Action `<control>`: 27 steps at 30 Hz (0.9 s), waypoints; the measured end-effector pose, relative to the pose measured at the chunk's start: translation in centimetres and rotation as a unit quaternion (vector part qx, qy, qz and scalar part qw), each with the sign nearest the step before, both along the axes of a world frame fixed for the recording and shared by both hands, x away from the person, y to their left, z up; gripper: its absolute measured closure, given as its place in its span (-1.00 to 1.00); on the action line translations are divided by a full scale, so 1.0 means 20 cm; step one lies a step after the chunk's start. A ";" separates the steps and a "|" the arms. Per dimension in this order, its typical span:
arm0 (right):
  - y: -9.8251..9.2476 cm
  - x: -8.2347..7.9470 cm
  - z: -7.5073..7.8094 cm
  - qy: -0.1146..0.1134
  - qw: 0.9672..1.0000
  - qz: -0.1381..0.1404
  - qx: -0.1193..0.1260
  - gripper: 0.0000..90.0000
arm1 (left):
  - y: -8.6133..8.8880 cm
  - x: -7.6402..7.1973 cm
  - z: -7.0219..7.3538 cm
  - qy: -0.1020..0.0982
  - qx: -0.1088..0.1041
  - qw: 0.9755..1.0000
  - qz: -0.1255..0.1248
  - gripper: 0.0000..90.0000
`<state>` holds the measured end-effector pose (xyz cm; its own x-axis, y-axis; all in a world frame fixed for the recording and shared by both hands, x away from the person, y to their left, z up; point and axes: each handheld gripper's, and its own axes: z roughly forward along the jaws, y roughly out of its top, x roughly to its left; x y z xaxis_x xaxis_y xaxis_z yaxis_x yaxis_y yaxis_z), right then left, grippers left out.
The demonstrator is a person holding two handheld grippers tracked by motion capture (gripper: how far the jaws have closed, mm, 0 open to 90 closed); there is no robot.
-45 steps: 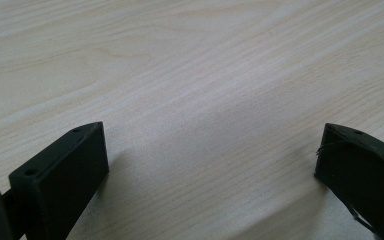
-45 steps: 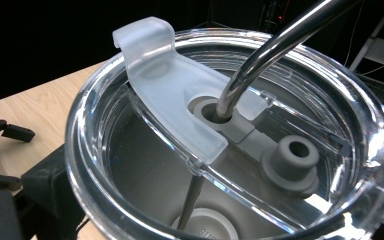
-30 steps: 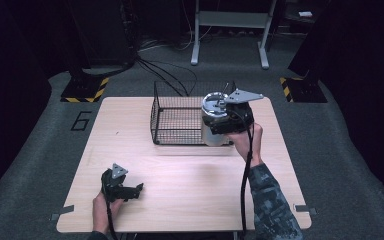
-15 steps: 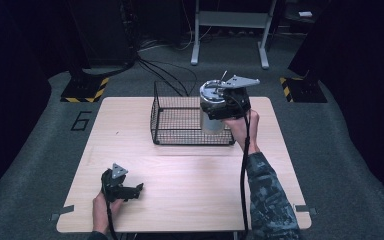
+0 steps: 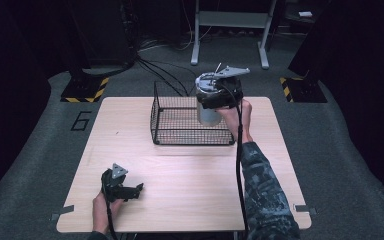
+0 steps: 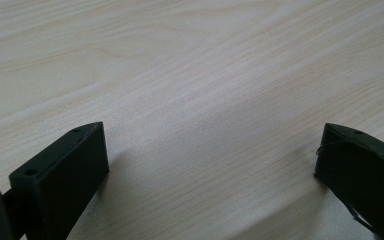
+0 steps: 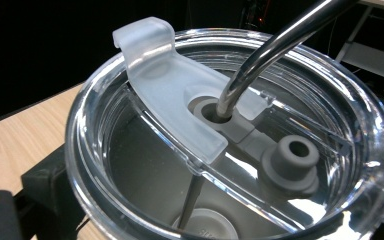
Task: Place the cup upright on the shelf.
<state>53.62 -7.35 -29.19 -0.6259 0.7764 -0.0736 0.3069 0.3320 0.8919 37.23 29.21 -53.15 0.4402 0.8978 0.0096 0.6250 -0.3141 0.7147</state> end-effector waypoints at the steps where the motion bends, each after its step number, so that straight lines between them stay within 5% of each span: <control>1: 0.00 0.00 0.00 0.000 1.000 0.000 0.000 -0.92 | 0.00 0.00 0.00 0.000 0.000 1.000 0.000 -0.99; 27: 0.12 0.21 -0.14 0.010 0.999 -0.033 0.007 -0.92 | 0.00 0.00 0.00 0.000 -0.002 1.000 0.002 -0.99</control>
<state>57.81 -4.90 -31.96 -0.5747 0.8167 -0.0513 0.3450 0.2986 0.8898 37.20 29.17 -53.16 0.4375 0.8992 0.0054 0.6262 -0.3090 0.7158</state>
